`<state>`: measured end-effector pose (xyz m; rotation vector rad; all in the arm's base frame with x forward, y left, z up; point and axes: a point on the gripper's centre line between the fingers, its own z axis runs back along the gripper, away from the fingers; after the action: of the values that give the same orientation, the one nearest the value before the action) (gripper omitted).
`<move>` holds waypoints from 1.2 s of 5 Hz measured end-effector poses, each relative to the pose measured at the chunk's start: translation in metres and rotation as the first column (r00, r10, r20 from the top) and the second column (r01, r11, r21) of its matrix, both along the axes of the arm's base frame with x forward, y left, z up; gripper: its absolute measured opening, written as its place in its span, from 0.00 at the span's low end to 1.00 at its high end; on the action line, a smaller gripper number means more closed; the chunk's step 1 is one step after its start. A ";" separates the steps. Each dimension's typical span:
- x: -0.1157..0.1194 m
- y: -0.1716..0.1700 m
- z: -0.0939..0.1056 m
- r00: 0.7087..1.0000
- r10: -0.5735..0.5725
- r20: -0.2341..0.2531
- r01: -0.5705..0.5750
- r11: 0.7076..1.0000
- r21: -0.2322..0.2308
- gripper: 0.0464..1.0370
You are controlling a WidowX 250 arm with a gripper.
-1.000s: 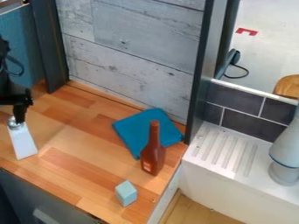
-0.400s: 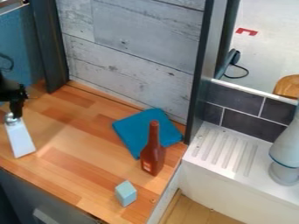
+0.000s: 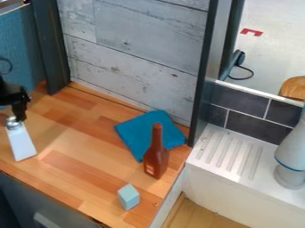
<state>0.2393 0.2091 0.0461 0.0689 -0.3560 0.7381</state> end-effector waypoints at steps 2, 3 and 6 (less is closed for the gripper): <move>0.000 -0.003 -0.003 0.999 0.026 0.020 -0.026 1.000 -0.011 0.64; -0.001 -0.004 -0.007 0.998 0.052 0.024 -0.052 0.999 -0.015 0.46; -0.002 -0.008 0.000 0.996 0.089 0.006 -0.088 0.995 -0.042 0.45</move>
<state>0.2372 0.2009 0.0459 0.0428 -0.3463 0.8335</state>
